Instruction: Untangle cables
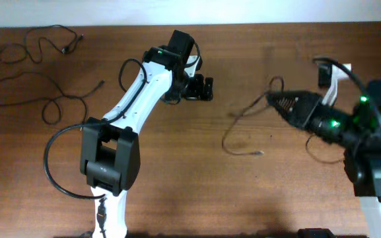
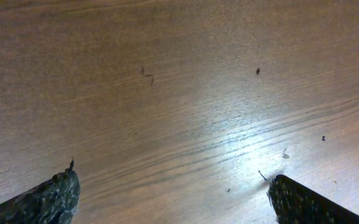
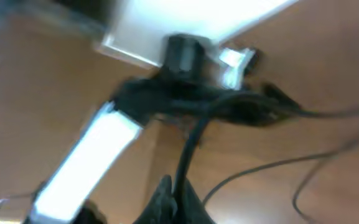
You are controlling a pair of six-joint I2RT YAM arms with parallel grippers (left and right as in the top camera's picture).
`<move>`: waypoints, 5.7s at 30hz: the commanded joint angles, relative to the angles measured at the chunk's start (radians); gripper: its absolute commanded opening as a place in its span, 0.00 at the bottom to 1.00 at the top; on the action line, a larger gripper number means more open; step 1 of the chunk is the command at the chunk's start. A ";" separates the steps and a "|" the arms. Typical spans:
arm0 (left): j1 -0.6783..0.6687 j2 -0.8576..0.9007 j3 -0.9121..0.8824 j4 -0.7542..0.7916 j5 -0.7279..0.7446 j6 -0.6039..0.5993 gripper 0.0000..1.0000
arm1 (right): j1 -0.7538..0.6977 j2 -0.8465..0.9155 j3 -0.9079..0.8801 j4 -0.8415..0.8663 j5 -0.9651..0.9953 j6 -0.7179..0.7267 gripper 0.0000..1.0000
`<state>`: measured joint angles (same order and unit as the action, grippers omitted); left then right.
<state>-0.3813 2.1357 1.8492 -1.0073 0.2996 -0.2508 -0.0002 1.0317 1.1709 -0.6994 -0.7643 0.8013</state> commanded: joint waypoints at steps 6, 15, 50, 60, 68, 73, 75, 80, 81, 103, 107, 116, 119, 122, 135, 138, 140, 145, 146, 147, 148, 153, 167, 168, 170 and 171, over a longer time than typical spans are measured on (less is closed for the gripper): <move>-0.003 -0.004 -0.004 -0.001 0.062 0.051 0.99 | -0.001 0.054 -0.021 0.113 0.083 0.204 0.04; -0.003 -0.004 -0.004 0.003 0.663 0.462 0.99 | -0.001 0.069 -0.021 -0.060 0.431 0.589 0.05; -0.151 -0.088 0.058 0.018 0.423 0.583 0.65 | -0.041 0.152 -0.021 -0.010 0.429 0.249 0.04; -0.149 -0.088 0.057 0.021 0.590 0.742 0.63 | -0.151 0.153 -0.021 -0.023 0.138 0.319 0.04; -0.200 -0.088 0.057 0.056 0.578 0.742 0.34 | -0.090 0.153 -0.021 -0.003 0.116 0.412 0.04; -0.203 -0.088 0.058 0.065 0.534 0.677 0.00 | -0.091 0.153 -0.021 -0.011 0.174 0.262 0.04; -0.203 -0.089 0.059 0.080 0.534 0.584 0.00 | -0.091 0.153 -0.021 -0.082 0.272 0.192 0.09; -0.197 -0.158 0.108 0.107 0.655 0.522 0.00 | -0.091 0.153 -0.021 -0.281 0.504 0.064 0.48; -0.196 -0.169 0.111 0.118 0.622 0.484 0.00 | -0.091 0.153 -0.021 -0.290 0.504 0.017 0.50; -0.153 -0.218 0.112 0.556 1.073 -0.167 0.00 | -0.091 0.290 -0.039 -0.263 0.380 -0.114 0.72; -0.087 -0.218 0.112 0.564 1.052 -0.167 0.00 | -0.093 0.399 -0.039 -0.328 0.486 -0.114 0.65; 0.104 -0.218 0.111 0.127 0.545 -0.005 0.00 | -0.093 0.241 0.050 -0.389 0.594 -0.118 0.69; 0.105 -0.218 0.111 0.051 0.342 -0.001 0.00 | -0.092 0.144 0.148 -0.412 0.733 -0.118 0.65; 0.103 -0.217 0.111 -0.005 0.188 -0.001 0.00 | -0.092 0.074 0.186 -0.428 0.868 -0.117 0.59; 0.023 -0.217 0.111 -0.047 -0.138 0.045 0.00 | -0.091 0.045 0.185 -0.383 0.704 -0.368 0.98; 0.019 -0.217 0.111 -0.048 -0.154 0.028 0.00 | -0.091 0.048 0.185 -0.419 0.781 -0.329 0.98; 0.015 -0.217 0.111 -0.045 -0.155 0.029 0.00 | -0.091 0.049 0.185 -0.366 0.489 -0.420 0.98; 0.016 -0.217 0.111 -0.075 -0.330 0.028 0.00 | -0.092 0.063 0.185 -0.360 0.721 -0.367 0.98; 0.016 -0.217 0.111 -0.087 -0.384 0.028 0.00 | -0.092 0.064 0.185 -0.387 0.789 -0.313 0.98; 0.016 -0.217 0.111 -0.094 -0.405 0.028 0.00 | -0.092 0.064 0.185 -0.389 0.759 -0.314 0.99; 0.016 -0.217 0.111 -0.093 -0.390 0.028 0.00 | -0.092 0.064 0.185 -0.378 0.676 -0.335 0.99; 0.018 -0.217 0.111 -0.094 -0.404 0.029 0.00 | -0.092 0.065 0.185 -0.375 0.784 -0.267 0.98; 0.022 -0.217 0.111 -0.092 -0.875 0.005 0.00 | -0.092 0.065 0.185 -0.273 0.319 -0.353 0.98; 0.023 -0.217 0.111 -0.093 -0.876 0.005 0.00 | -0.092 0.065 0.185 -0.227 0.188 -0.398 0.98; 0.031 -0.217 0.111 -0.093 -0.876 0.005 0.00 | -0.092 0.065 0.185 -0.186 0.094 -0.405 0.98; 0.039 -0.217 0.111 -0.093 -0.876 0.005 0.00 | -0.092 0.065 0.185 -0.174 0.069 -0.405 0.98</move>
<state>-0.4767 1.9121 1.9705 -1.0866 -0.2733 -0.2062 -0.0368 1.1378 1.3239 -0.8982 -0.5541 0.4252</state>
